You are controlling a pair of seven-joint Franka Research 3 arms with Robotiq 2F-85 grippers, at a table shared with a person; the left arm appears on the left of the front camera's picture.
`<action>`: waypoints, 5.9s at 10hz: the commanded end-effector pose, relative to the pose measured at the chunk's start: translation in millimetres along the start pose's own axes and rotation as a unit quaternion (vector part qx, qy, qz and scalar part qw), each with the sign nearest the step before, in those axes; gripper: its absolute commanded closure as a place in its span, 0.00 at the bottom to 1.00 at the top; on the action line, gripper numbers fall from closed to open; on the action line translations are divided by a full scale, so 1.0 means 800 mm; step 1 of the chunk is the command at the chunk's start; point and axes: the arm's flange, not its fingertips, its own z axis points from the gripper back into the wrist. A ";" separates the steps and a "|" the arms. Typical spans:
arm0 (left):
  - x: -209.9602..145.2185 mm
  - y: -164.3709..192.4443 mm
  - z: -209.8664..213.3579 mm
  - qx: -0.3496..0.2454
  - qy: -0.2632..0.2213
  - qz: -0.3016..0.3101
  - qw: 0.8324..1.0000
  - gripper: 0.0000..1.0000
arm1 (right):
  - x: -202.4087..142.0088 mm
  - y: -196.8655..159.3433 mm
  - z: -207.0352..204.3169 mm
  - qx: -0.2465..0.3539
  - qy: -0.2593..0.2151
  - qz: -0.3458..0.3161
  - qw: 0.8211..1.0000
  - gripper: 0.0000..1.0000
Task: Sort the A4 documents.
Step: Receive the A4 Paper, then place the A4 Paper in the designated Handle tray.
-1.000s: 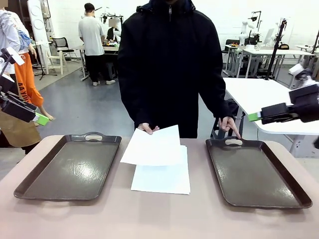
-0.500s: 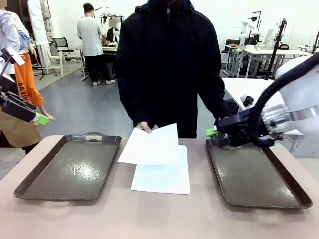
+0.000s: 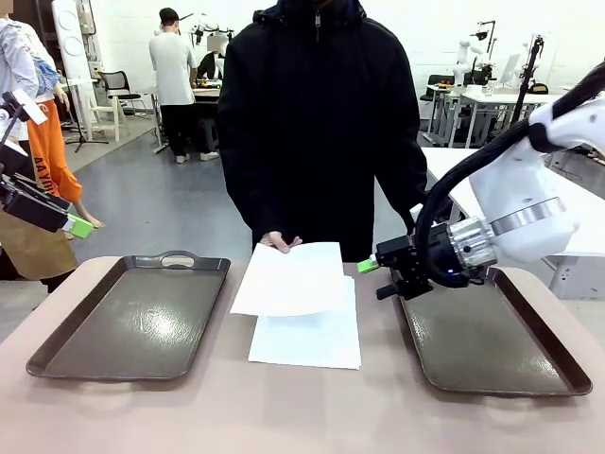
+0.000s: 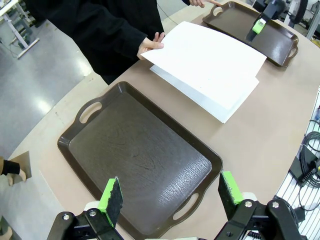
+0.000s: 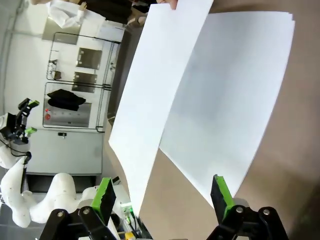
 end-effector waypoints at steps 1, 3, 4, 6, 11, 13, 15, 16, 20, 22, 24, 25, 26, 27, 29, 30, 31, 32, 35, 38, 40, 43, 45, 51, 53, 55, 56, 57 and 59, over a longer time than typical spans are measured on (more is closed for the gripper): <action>-0.001 0.001 0.000 -0.004 -0.003 -0.002 1.000 0.00 | 0.021 -0.001 -0.027 0.036 -0.004 -0.024 0.999 0.00; -0.001 0.001 0.000 -0.004 -0.003 -0.002 1.000 0.00 | 0.030 -0.001 -0.056 0.076 -0.006 -0.032 0.997 0.00; -0.001 0.001 0.000 -0.004 -0.003 -0.002 1.000 0.00 | 0.033 -0.003 -0.065 0.086 -0.011 -0.041 0.995 0.00; -0.001 0.001 0.000 -0.004 -0.003 -0.002 1.000 0.00 | 0.036 -0.006 -0.079 0.097 -0.016 -0.065 0.993 0.00; -0.001 0.001 0.000 -0.004 -0.003 -0.002 1.000 0.00 | 0.041 -0.021 -0.079 0.089 -0.020 -0.091 0.992 0.02; -0.001 0.001 0.000 -0.004 -0.003 -0.002 1.000 0.00 | 0.044 -0.020 -0.077 0.084 -0.019 -0.080 0.993 0.20; -0.001 0.001 0.000 -0.004 -0.003 -0.002 1.000 0.00 | 0.045 -0.022 -0.078 0.088 -0.014 -0.079 0.993 0.20; -0.001 0.001 0.000 -0.004 -0.003 -0.002 1.000 0.00 | 0.045 -0.022 -0.079 0.088 -0.011 -0.079 0.993 0.52; -0.001 0.001 0.000 -0.004 -0.003 -0.002 1.000 0.00 | 0.045 -0.026 -0.081 0.095 -0.004 -0.080 0.992 0.88; -0.001 0.001 0.000 -0.004 -0.003 -0.002 1.000 0.00 | 0.046 -0.028 -0.080 0.097 -0.001 -0.080 0.992 1.00; -0.001 0.001 0.000 -0.004 -0.003 -0.002 1.000 0.00 | 0.046 -0.030 -0.081 0.098 -0.001 -0.082 0.992 1.00; -0.001 0.001 0.000 -0.004 -0.003 -0.002 1.000 0.00 | 0.046 -0.030 -0.082 0.098 0.000 -0.080 0.992 1.00; -0.001 0.001 0.000 -0.004 -0.003 -0.002 1.000 0.00 | 0.045 -0.031 -0.083 0.097 0.001 -0.079 0.992 1.00; -0.001 0.001 0.000 -0.004 -0.003 -0.002 1.000 0.00 | 0.045 -0.031 -0.084 0.095 0.004 -0.077 0.992 1.00; -0.001 0.001 0.000 -0.004 -0.003 -0.002 1.000 0.00 | 0.044 -0.029 -0.084 0.093 0.007 -0.073 0.993 1.00; -0.001 0.001 0.000 -0.004 -0.003 -0.002 1.000 0.00 | 0.044 -0.028 -0.085 0.093 0.012 -0.068 0.993 1.00; -0.001 0.001 0.000 -0.004 -0.003 -0.002 1.000 0.00 | 0.044 -0.026 -0.084 0.095 0.019 -0.061 0.993 1.00; -0.001 0.001 0.000 -0.004 -0.003 -0.002 1.000 0.00 | 0.039 -0.029 -0.082 0.090 0.000 -0.080 0.993 1.00; -0.001 0.001 0.000 -0.004 -0.003 -0.002 1.000 0.00 | 0.039 -0.029 -0.082 0.090 0.000 -0.080 0.993 1.00; -0.001 0.001 0.000 -0.004 -0.003 -0.002 1.000 0.00 | 0.039 -0.029 -0.082 0.090 0.000 -0.080 0.993 1.00; -0.001 0.001 0.000 -0.004 -0.003 -0.002 1.000 0.00 | 0.039 -0.029 -0.082 0.090 0.000 -0.080 0.993 1.00; -0.001 0.001 0.000 -0.004 -0.003 -0.002 1.000 0.00 | 0.039 -0.029 -0.082 0.090 0.000 -0.080 0.993 1.00; -0.001 0.001 0.000 -0.004 -0.003 -0.002 1.000 0.00 | 0.039 -0.029 -0.082 0.090 0.000 -0.080 0.993 1.00; -0.001 0.001 0.000 -0.004 -0.003 -0.002 1.000 0.00 | 0.035 -0.028 0.013 0.098 0.005 -0.058 0.994 0.99; -0.001 0.001 0.000 -0.004 -0.003 -0.002 1.000 0.00 | 0.030 -0.040 0.086 0.077 -0.002 -0.058 0.995 0.99; -0.001 0.001 0.000 -0.004 -0.003 -0.002 1.000 0.00 | 0.026 -0.048 0.139 0.059 -0.011 -0.050 0.997 0.99; -0.001 0.001 0.000 -0.004 -0.003 -0.002 1.000 0.00 | 0.026 -0.050 0.162 0.054 -0.016 -0.044 0.997 0.99; -0.001 0.001 0.000 -0.004 -0.003 -0.002 1.000 0.00 | 0.027 -0.052 0.179 0.049 -0.021 -0.043 0.998 0.99; -0.001 0.001 0.000 -0.004 -0.003 -0.002 1.000 0.00 | 0.030 -0.062 0.193 0.037 -0.028 -0.046 0.998 0.99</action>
